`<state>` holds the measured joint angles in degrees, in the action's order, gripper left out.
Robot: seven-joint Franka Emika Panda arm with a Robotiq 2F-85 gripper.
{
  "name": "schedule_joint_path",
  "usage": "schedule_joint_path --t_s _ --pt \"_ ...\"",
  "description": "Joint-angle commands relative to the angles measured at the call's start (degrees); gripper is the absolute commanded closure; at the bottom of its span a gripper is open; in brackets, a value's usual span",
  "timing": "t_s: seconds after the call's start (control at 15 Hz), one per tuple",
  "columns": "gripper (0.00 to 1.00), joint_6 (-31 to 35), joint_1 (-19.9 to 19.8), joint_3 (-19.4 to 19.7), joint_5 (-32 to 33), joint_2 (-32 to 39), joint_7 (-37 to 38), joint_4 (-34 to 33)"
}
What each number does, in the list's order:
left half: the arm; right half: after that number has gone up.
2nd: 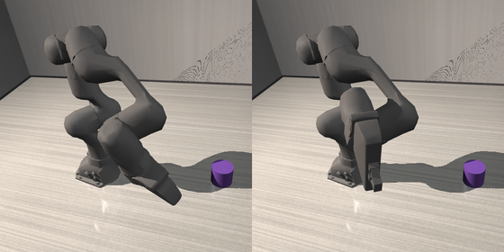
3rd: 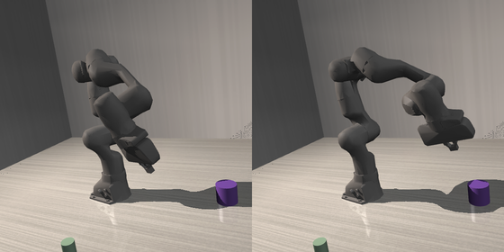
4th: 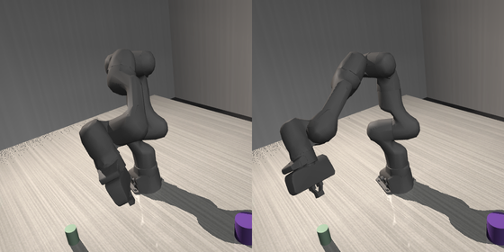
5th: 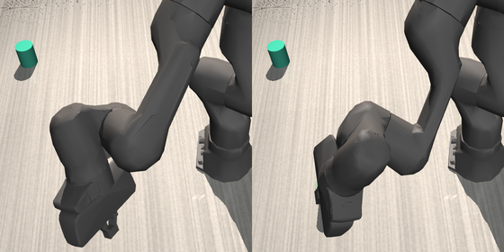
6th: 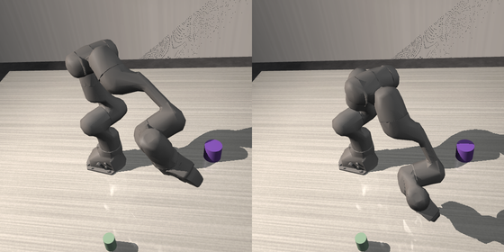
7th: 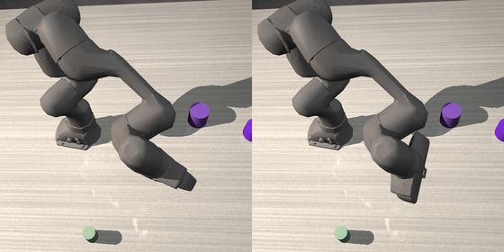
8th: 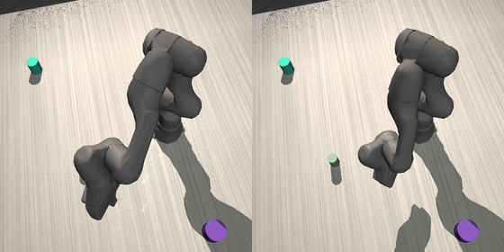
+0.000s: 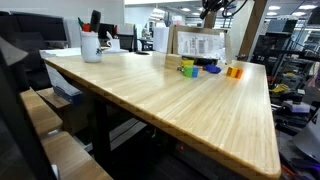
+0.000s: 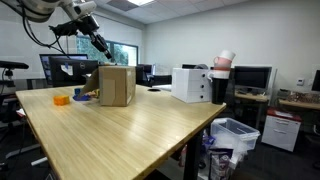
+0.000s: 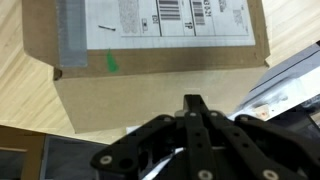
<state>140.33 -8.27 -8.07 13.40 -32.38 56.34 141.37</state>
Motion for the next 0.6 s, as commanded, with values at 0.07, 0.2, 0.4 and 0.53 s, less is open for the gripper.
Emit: schedule_joint_path --t_s 0.07,0.2,0.4,0.53 --pt "1.00 -1.2 -2.0 -0.5 -0.6 1.3 -0.5 -0.6" --pt "1.00 -1.7 -2.1 -0.6 -0.5 1.9 -0.4 -0.7" --pt "1.00 -3.7 -1.2 -0.1 -1.6 2.8 -1.2 -1.2" --pt "1.00 -5.1 -0.4 0.3 -2.3 3.2 -1.7 -1.4"
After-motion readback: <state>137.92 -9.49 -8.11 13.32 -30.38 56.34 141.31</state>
